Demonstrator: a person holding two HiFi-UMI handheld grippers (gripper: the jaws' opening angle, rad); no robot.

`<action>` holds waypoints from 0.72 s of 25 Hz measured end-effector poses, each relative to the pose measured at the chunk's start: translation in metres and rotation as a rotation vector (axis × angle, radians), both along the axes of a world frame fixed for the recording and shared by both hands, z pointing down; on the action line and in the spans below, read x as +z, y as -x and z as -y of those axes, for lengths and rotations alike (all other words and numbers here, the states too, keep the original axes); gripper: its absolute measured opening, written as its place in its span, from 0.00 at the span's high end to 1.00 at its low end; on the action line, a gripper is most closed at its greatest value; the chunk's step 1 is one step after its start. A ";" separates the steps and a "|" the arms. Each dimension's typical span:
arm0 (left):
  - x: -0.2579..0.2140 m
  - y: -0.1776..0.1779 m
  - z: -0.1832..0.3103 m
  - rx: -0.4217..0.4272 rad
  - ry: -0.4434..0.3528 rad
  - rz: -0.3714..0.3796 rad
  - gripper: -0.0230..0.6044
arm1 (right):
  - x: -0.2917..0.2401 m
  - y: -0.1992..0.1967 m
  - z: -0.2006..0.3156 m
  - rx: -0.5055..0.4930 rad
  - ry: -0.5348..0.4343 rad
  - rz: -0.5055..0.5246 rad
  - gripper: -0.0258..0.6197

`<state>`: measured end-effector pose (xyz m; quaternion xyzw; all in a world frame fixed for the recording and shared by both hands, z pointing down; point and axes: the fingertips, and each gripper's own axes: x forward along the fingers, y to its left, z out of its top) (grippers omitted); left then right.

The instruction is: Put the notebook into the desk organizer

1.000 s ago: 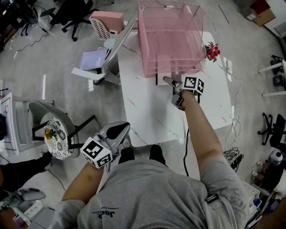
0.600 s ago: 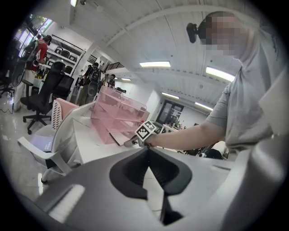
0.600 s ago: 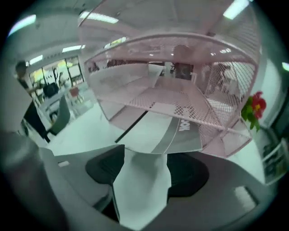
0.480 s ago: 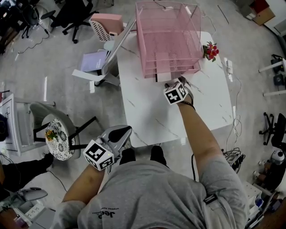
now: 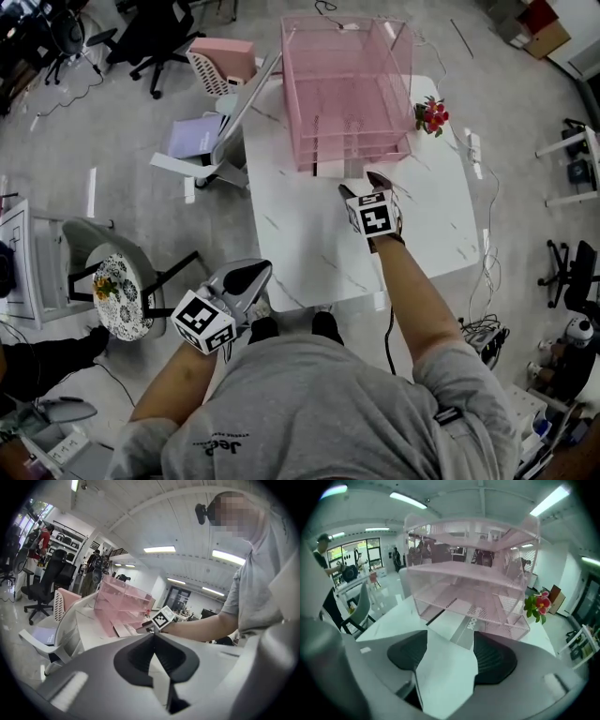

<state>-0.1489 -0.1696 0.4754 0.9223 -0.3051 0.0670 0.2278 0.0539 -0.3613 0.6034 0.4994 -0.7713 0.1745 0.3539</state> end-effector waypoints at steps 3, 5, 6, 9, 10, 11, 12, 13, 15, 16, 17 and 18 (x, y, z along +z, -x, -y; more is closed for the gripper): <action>-0.017 -0.004 0.007 -0.014 -0.034 -0.004 0.87 | -0.043 -0.001 -0.015 -0.030 -0.055 0.111 0.49; -0.031 -0.006 0.015 -0.027 -0.066 -0.006 0.87 | -0.076 -0.002 -0.021 -0.054 -0.091 0.190 0.49; -0.040 -0.007 0.019 -0.034 -0.084 -0.008 0.87 | -0.093 -0.003 -0.023 -0.068 -0.109 0.225 0.50; -0.071 -0.009 0.027 -0.061 -0.139 -0.016 0.87 | -0.146 -0.005 -0.035 -0.119 -0.167 0.309 0.50; -0.082 -0.009 0.029 -0.073 -0.156 -0.018 0.87 | -0.164 -0.004 -0.040 -0.139 -0.191 0.333 0.50; -0.092 -0.009 0.031 -0.084 -0.172 -0.019 0.87 | -0.182 -0.004 -0.046 -0.159 -0.217 0.357 0.51; -0.102 -0.008 0.033 -0.095 -0.188 -0.020 0.87 | -0.199 -0.003 -0.051 -0.178 -0.243 0.382 0.55; -0.111 -0.006 0.034 -0.106 -0.205 -0.020 0.87 | -0.216 -0.002 -0.057 -0.197 -0.267 0.407 0.58; -0.129 -0.001 0.036 -0.127 -0.239 -0.020 0.87 | -0.244 0.003 -0.070 -0.240 -0.309 0.459 0.68; -0.138 0.002 0.037 -0.138 -0.254 -0.020 0.87 | -0.256 0.007 -0.077 -0.263 -0.328 0.484 0.74; -0.147 0.006 0.038 -0.149 -0.269 -0.021 0.87 | -0.266 0.011 -0.083 -0.281 -0.343 0.508 0.80; -0.155 0.010 0.038 -0.159 -0.282 -0.021 0.87 | -0.274 0.014 -0.088 -0.295 -0.356 0.529 0.84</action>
